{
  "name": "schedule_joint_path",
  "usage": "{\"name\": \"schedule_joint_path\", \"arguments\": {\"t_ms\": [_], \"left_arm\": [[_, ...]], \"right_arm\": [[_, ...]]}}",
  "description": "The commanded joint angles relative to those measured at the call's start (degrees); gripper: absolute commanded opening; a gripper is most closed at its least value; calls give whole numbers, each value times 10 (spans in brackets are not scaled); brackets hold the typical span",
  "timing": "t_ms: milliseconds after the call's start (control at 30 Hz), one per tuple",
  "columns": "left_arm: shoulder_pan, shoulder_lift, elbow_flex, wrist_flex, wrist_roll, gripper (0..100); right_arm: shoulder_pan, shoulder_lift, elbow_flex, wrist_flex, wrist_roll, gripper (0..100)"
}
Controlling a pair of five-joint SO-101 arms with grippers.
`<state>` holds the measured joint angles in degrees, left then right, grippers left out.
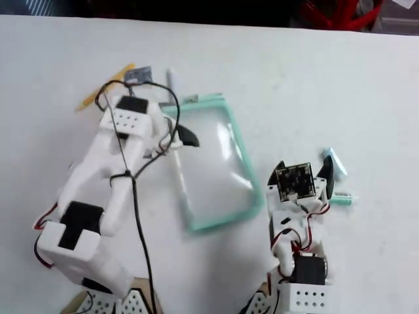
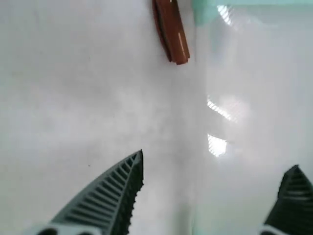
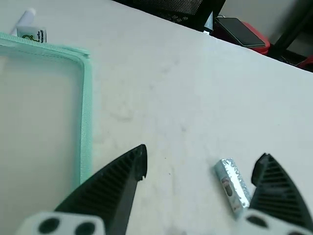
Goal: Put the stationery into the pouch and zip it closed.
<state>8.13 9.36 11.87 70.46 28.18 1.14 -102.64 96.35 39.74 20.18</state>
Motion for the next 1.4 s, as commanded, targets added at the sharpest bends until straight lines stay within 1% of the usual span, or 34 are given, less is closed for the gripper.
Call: {"name": "schedule_joint_path", "arguments": {"t_ms": [0,100,200,300,500,567,600,733,767,833,867,967,1033,1100,1167,1233,1300,1367], "left_arm": [[20,-11,24,-64,16,416],[39,31,23,-108,16,415],[46,94,-18,-106,16,415],[49,159,-91,-64,16,415],[59,276,-255,61,19,406],[60,311,-308,91,20,347],[60,327,-334,105,20,295],[72,379,-434,173,16,5],[81,391,-453,191,16,28],[101,412,-491,229,19,106],[107,423,-510,247,17,124],[120,451,-558,296,11,115],[127,462,-579,321,-33,76],[124,464,-585,319,-91,18],[122,463,-587,320,-123,37],[116,451,-588,320,-142,34],[113,418,-586,322,-167,20],[114,361,-582,322,-207,23]], "right_arm": [[-3,-5,4,-7,4,337],[-3,-5,4,-7,4,337],[-4,-5,4,-7,4,337],[-4,-5,4,-7,4,337],[-4,-5,4,-7,4,337],[-4,-5,4,-7,4,337],[-4,-5,4,-7,4,337],[-3,-5,4,-7,4,337],[-3,-5,4,-7,4,337],[-3,-5,4,-7,4,337],[-3,-5,4,-7,4,337],[-3,-5,4,-7,4,337],[-3,-5,4,-7,4,337],[-2,-5,4,-7,4,337],[0,-5,4,-7,4,337],[0,-5,4,-7,4,337],[0,-5,4,-7,4,337],[0,-5,4,-7,4,337]]}}
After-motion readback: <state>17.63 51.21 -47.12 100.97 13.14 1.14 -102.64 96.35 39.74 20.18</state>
